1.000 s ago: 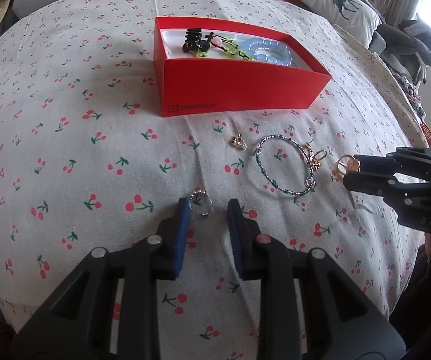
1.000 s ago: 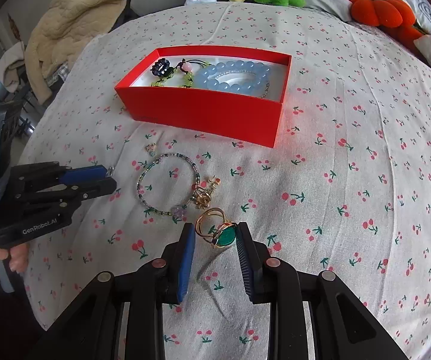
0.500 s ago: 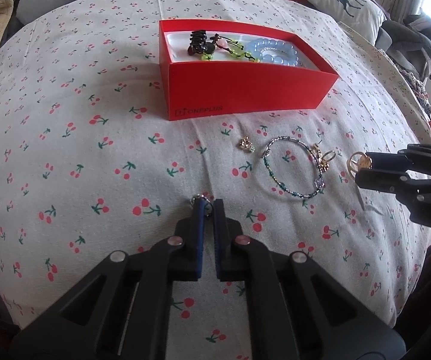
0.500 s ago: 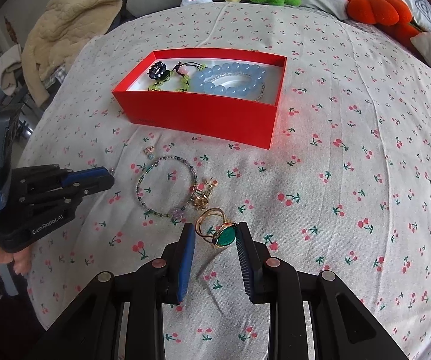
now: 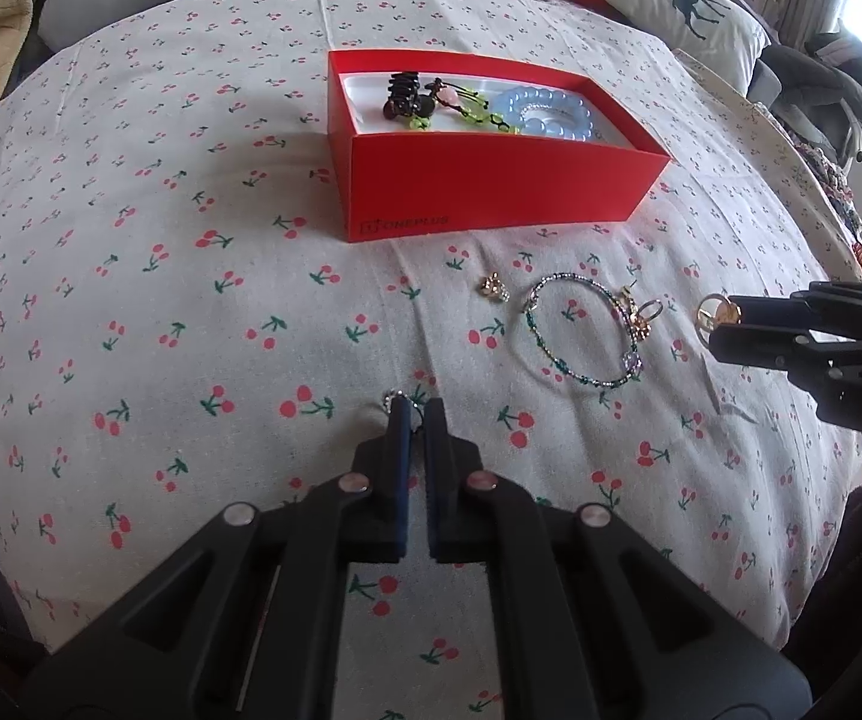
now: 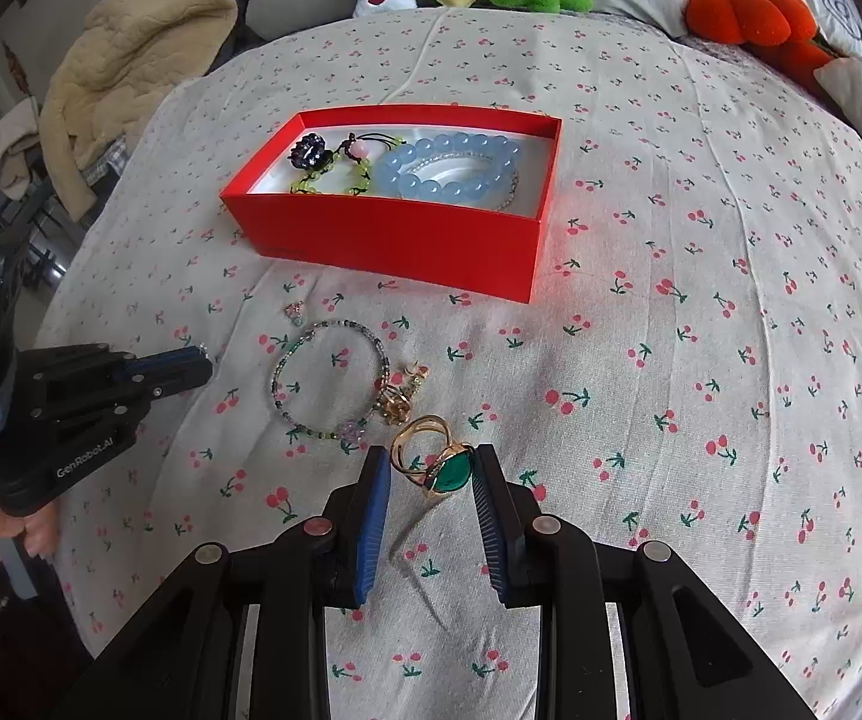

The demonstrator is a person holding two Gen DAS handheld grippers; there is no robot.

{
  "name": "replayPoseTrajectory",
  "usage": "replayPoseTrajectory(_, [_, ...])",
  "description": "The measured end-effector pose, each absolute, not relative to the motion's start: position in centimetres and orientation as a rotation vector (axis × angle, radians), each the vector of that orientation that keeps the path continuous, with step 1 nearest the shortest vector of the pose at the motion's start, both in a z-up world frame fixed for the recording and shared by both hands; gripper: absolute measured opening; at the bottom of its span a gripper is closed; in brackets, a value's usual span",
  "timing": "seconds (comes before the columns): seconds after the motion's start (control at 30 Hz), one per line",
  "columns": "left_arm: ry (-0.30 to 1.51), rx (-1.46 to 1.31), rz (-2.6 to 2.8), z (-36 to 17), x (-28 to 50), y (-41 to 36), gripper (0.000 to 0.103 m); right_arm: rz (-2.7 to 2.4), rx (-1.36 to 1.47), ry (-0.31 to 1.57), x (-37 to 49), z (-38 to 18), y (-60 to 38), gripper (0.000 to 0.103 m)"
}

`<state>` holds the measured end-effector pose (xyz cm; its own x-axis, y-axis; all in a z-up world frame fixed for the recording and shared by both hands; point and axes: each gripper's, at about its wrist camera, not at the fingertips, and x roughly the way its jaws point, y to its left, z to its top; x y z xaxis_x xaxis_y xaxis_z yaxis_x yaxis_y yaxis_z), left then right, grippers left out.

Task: Organize jewelry
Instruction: 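Carry both rings into the red box and open both tools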

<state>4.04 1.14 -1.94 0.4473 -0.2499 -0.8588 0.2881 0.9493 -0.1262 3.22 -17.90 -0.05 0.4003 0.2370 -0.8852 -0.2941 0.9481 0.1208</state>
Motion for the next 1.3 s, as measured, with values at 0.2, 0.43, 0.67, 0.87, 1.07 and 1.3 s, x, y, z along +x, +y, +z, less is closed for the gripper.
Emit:
replayPoseTrajectory(0.2, [1.039,0.033,-0.336,-1.1,3.7,1.5,0.005,0.340,-0.056,1.103,3.2,0.4,-17.7,0.028])
replayPoseTrajectory(0.43, [1.018,0.014,-0.327,0.0,3.8,1.9,0.005,0.338,-0.041,1.085,3.5,1.2,-17.8,0.028])
replayPoseTrajectory(0.67, [0.977,-0.004,-0.329,2.2,4.6,1.5,0.005,0.330,-0.006,1.058,4.5,2.6,-17.9,0.028])
replayPoseTrajectory(0.87, [0.937,-0.031,-0.334,4.0,5.9,0.5,0.005,0.331,0.033,1.023,6.2,4.4,-17.5,0.028])
replayPoseTrajectory(1.07, [0.916,-0.073,-0.335,4.8,8.1,-0.5,0.005,0.322,0.073,0.999,8.3,5.5,-17.4,0.028])
replayPoseTrajectory(1.3, [0.919,-0.113,-0.334,4.1,10.5,-1.5,0.005,0.293,0.146,1.009,11.1,5.2,-18.2,0.028])
